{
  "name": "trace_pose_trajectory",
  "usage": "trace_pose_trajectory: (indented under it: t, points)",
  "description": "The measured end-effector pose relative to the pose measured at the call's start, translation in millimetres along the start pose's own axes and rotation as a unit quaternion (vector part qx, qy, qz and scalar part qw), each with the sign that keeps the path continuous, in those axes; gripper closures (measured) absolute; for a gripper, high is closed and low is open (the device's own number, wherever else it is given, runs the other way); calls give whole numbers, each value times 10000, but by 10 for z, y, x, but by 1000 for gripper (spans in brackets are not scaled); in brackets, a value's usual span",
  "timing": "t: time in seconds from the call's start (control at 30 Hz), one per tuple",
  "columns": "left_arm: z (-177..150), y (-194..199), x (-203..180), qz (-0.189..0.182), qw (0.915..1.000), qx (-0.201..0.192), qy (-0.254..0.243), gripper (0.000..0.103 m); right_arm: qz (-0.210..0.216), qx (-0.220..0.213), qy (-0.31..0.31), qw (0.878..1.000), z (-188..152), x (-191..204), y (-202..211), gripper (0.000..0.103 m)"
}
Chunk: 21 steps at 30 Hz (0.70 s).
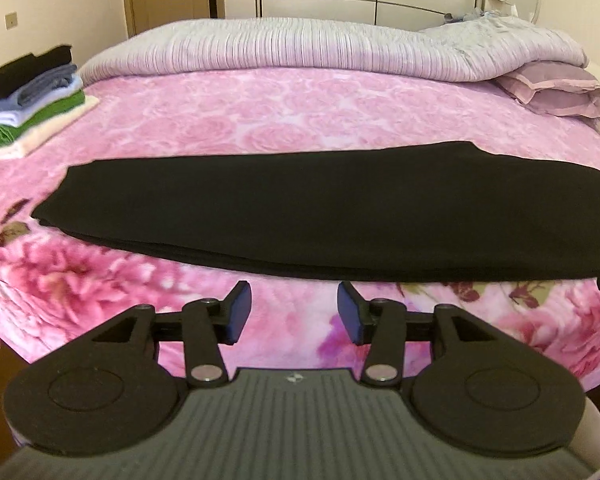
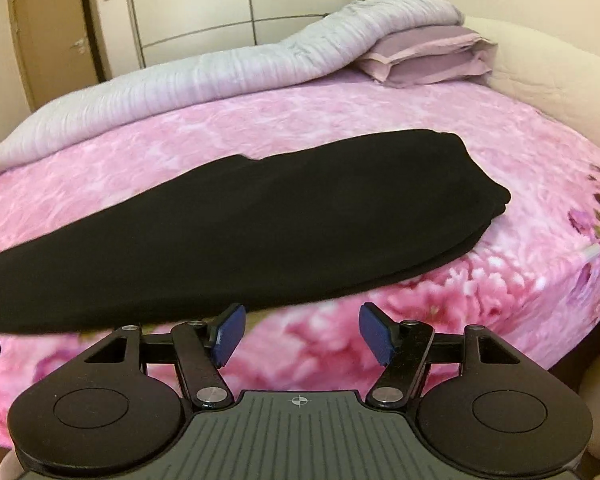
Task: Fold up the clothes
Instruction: 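Open both grippers and raise them above the folded trousers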
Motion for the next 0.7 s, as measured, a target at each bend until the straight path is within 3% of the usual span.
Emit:
trace_pose_trajectory:
  t: [0.37,0.47,0.7]
  points:
    - [-45,407,37,-164,9998,-144,-42,52,-287,-200,50,9994,61,72,384,31]
    - [-56,494,31,-180,9996,-205,-77,46,-344,-206,116,9991,50,70,459,31]
    - [-52,655,-16,-181,9992,-308,-202,44,-488,-158,123,9986,51,82,567,31]
Point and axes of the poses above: each gripper's, at about its wrist camera, not at the fingertips, and y roughly against the way its jaws point, x to its left, z to its top, the point moved 9 cm from there along -y, roughly the way its jaws point, and after that the axes turned 13 degrees about y, right-handed, at the moved point
